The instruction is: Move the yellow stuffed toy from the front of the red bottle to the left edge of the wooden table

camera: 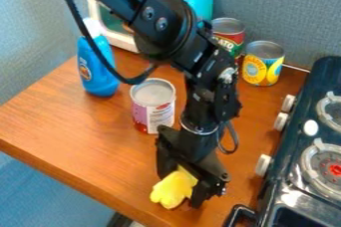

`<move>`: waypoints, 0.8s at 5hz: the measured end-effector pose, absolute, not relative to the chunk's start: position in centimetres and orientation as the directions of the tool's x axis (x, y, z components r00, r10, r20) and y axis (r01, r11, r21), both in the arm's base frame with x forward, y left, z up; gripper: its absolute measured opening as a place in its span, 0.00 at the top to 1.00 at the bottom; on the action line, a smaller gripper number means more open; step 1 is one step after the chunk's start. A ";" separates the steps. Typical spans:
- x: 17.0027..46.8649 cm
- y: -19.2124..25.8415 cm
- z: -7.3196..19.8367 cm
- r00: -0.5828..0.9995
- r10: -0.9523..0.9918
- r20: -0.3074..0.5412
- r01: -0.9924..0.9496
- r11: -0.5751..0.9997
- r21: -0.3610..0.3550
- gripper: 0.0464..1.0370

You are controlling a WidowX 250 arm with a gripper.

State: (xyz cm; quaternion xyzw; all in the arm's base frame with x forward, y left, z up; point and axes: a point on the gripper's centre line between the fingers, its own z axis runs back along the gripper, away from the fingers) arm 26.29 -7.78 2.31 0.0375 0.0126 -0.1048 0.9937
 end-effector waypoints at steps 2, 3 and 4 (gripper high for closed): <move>25.1 -6.0 2.1 0.995 -0.094 -0.034 0.094 0.996 -0.008 0.58; 24.9 -5.2 4.1 0.995 -0.094 0.023 0.096 0.993 -0.071 0.66; 24.3 -4.0 6.3 0.996 -0.072 0.051 0.076 0.994 -0.078 0.69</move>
